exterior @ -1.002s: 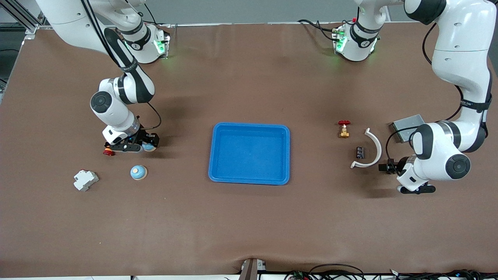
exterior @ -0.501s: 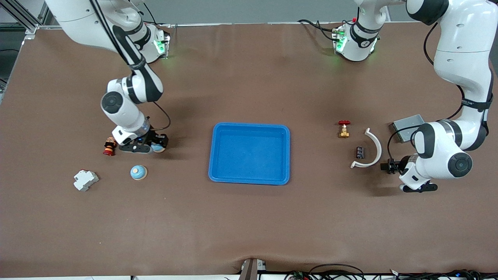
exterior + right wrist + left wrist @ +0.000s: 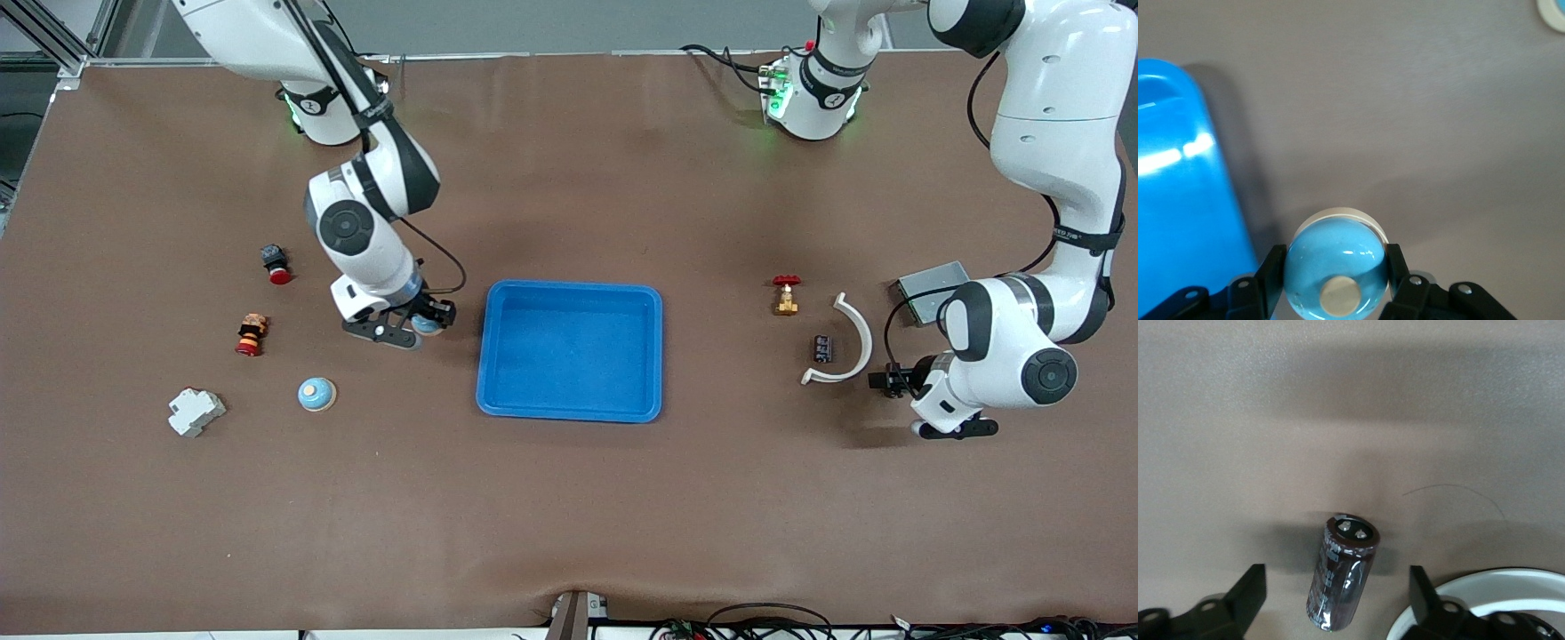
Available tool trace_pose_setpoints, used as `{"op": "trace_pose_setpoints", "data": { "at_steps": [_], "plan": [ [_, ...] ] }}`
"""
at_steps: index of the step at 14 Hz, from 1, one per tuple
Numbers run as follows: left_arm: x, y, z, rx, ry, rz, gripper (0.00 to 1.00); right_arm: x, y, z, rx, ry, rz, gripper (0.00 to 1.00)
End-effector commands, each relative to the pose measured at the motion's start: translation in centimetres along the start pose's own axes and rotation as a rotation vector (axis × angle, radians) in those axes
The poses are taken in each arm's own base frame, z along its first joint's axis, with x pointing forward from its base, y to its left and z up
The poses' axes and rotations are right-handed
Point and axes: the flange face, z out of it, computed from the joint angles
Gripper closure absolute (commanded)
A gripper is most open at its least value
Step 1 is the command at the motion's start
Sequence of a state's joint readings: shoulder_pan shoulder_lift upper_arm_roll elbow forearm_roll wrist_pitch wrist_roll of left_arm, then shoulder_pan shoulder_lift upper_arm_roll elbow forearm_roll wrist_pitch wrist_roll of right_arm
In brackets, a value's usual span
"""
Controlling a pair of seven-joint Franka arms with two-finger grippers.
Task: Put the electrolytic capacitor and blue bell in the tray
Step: 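Carry the bell over the tray while the left gripper lifts the capacitor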
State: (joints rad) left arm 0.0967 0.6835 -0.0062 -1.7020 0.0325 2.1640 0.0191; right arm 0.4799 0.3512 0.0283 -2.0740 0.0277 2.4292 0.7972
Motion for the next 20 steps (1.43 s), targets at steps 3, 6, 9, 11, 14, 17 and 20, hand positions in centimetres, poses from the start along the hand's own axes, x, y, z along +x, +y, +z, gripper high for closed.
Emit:
{"op": "trace_pose_setpoints", "data": {
  "at_steps": [3,6,9,11,14,17,20],
  "plan": [
    [0.0,-0.2,-0.1,0.015,0.017,0.003,0.55,-0.3,-6.3,1.8,-0.013,0.013,0.096,1.00],
    [0.0,-0.1,-0.1,0.014,0.019,0.003,0.80,-1.5,-9.6,3.3,-0.025,0.032,0.151,1.00],
    [0.2,-0.2,-1.2,0.015,0.037,0.005,0.99,-2.8,-12.7,4.0,-0.099,0.048,0.190,1.00],
    [0.5,-0.2,-2.2,0.016,0.054,0.000,1.00,-3.2,-13.6,4.2,-0.105,0.054,0.210,1.00],
    [1.1,0.4,-5.9,0.019,0.065,0.006,1.00,-4.0,-14.1,5.0,-0.108,0.054,0.231,1.00],
    [1.5,1.1,-9.5,0.010,0.038,-0.025,1.00,-4.7,-14.4,5.8,-0.112,0.049,0.238,1.00],
    [1.3,3.7,-13.6,0.006,0.057,-0.114,1.00,-5.2,-15.5,6.3,-0.107,0.054,0.260,1.00]
  ]
}}
